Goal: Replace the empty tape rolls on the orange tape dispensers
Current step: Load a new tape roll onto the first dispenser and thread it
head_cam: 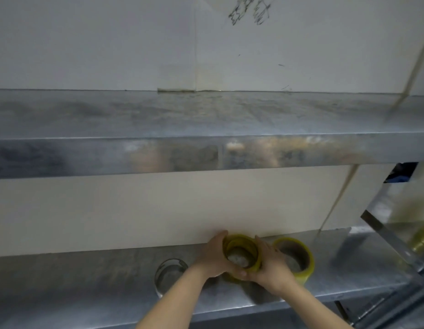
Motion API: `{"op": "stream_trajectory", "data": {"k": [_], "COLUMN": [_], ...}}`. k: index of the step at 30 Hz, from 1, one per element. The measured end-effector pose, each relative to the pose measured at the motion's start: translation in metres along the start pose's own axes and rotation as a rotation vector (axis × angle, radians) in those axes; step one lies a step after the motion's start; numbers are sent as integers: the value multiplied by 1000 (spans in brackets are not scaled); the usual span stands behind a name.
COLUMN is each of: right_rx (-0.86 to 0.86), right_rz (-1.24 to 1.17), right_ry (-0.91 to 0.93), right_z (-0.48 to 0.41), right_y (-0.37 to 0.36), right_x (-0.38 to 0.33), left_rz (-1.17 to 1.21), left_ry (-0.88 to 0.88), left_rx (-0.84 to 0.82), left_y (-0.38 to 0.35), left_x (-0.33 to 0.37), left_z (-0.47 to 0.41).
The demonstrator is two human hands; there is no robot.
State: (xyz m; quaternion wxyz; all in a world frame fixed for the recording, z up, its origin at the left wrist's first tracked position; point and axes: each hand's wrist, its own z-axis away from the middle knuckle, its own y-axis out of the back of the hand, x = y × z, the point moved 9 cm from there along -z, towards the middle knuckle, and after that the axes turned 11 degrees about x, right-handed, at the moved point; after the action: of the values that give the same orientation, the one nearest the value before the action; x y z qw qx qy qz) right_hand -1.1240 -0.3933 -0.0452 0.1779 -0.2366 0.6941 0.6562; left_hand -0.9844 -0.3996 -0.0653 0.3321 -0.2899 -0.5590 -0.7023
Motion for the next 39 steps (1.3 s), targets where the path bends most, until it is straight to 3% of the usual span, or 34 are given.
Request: {"op": "stream_trajectory", "data": {"k": [6, 12, 20, 23, 30, 36, 39], "right_rx": [46, 84, -52, -129, -219, -292, -294], "right_rz": [-173, -303, -547, -629, -695, -735, -762], "right_ry": [56, 162, 261, 280, 358, 430, 384], "right_z": [9, 36, 109, 141, 224, 281, 295], "right_y": [25, 40, -5, -38, -107, -142, -152], "right_x": [-48, -122, -256, -321, -480, -602, -642], "left_rz": [298, 520, 716, 693, 538, 321, 256], "left_ry": [7, 76, 63, 11, -87, -288, -336], "left_rx": [340, 289, 279, 257, 403, 733, 815], "left_y": [65, 133, 248, 308, 452, 552, 581], "left_x": [11, 7, -50, -77, -153, -186, -198], "left_z": [10, 55, 164, 220, 342, 431, 456]}}
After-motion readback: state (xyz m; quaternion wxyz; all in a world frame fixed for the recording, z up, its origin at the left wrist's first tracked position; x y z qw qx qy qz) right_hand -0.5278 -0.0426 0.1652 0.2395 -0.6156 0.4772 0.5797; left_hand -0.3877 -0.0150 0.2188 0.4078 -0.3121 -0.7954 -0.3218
